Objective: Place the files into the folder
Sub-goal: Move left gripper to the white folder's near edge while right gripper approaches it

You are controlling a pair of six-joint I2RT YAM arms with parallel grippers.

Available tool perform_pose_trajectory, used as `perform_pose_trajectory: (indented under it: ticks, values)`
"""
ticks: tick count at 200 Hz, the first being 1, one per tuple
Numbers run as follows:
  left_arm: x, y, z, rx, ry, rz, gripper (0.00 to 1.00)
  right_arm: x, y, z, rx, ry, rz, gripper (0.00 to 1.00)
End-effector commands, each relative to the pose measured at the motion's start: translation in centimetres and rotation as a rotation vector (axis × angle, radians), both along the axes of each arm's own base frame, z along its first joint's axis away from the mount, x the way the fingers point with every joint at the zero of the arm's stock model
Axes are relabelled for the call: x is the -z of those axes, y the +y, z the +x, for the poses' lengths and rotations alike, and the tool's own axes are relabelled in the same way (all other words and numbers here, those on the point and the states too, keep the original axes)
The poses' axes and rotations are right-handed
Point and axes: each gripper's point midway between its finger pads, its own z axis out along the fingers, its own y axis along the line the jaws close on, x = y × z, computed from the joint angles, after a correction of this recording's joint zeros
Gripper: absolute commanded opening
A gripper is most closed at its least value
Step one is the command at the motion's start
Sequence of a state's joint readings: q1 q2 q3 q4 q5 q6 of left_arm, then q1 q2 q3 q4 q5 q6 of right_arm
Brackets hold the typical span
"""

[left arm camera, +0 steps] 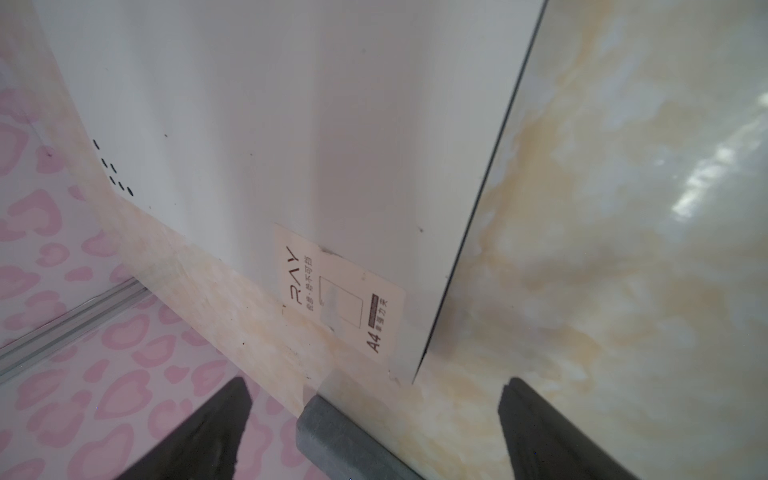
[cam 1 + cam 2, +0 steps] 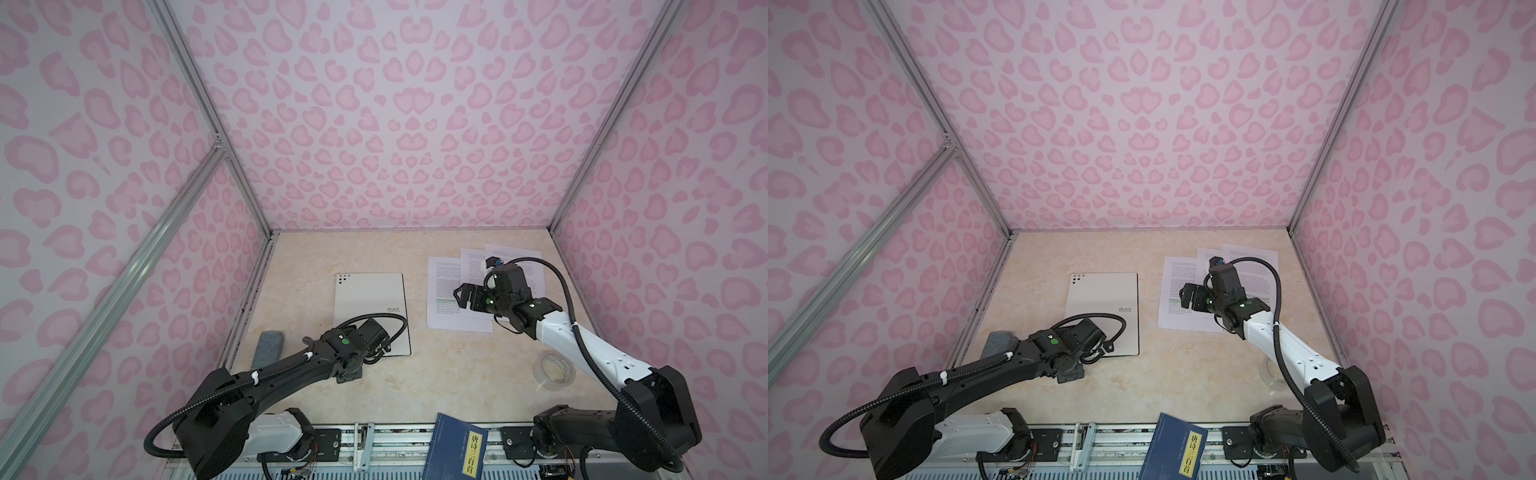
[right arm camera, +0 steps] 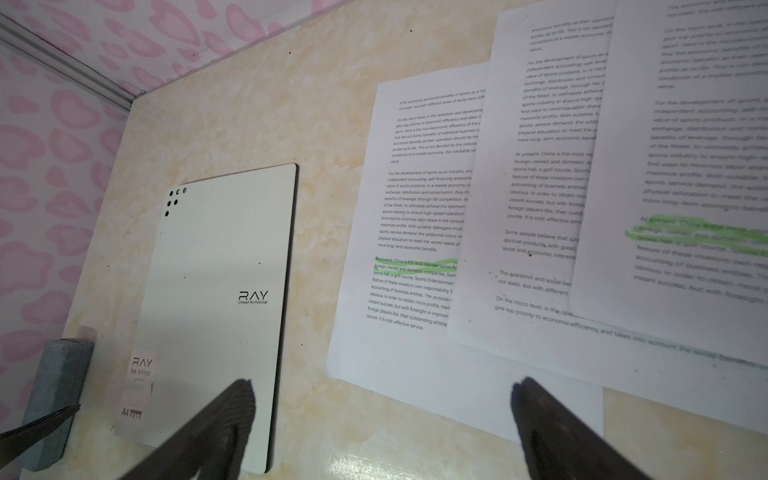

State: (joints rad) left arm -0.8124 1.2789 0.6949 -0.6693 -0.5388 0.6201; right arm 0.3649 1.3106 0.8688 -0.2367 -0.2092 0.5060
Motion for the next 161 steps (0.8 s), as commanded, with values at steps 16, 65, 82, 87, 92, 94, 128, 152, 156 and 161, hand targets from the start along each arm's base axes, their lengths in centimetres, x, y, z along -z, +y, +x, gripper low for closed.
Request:
perform_pose_trajectory:
  ticks: [16, 65, 82, 87, 92, 94, 128, 152, 156, 161]
  values:
    - [-0.3, -1.7, 1.6, 0.03, -0.159, -0.033, 0.97, 0.5, 0.1, -0.1, 0.017, 0.022, 0.045, 0.99]
    - [-0.1, -2.3, 2.0, 0.022, -0.242, -0.058, 0.97, 0.6, 0.2, -0.2, 0.014, 0.036, 0.07, 0.99]
    - [-0.1, -2.3, 1.9, 0.018, -0.245, -0.068, 0.97, 0.6, 0.2, -0.3, 0.009, 0.036, 0.074, 0.99]
    - [0.0, -2.3, 1.9, 0.017, -0.245, -0.069, 0.97, 0.7, 0.3, -0.4, 0.007, 0.039, 0.075, 0.99]
    - [0.0, -2.2, 1.9, 0.019, -0.245, -0.069, 0.97, 0.6, 0.3, -0.4, 0.004, 0.038, 0.077, 0.99]
    - [0.1, -2.2, 1.9, 0.02, -0.244, -0.068, 0.97, 0.6, 0.3, -0.4, 0.005, 0.038, 0.078, 0.99]
    - [0.2, -2.3, 1.9, 0.022, -0.255, -0.081, 0.97, 0.6, 0.5, -0.4, 0.003, 0.038, 0.092, 0.99]
    - [0.3, -2.4, 2.1, 0.015, -0.264, -0.082, 0.97, 0.6, 0.6, -0.5, -0.004, 0.039, 0.101, 0.99]
    - [0.3, -2.4, 2.1, 0.015, -0.268, -0.082, 0.97, 0.5, 0.7, -0.5, -0.004, 0.037, 0.105, 0.99]
    - [0.3, -2.4, 2.2, 0.017, -0.275, -0.082, 0.97, 0.5, 0.8, -0.5, -0.007, 0.037, 0.108, 0.99]
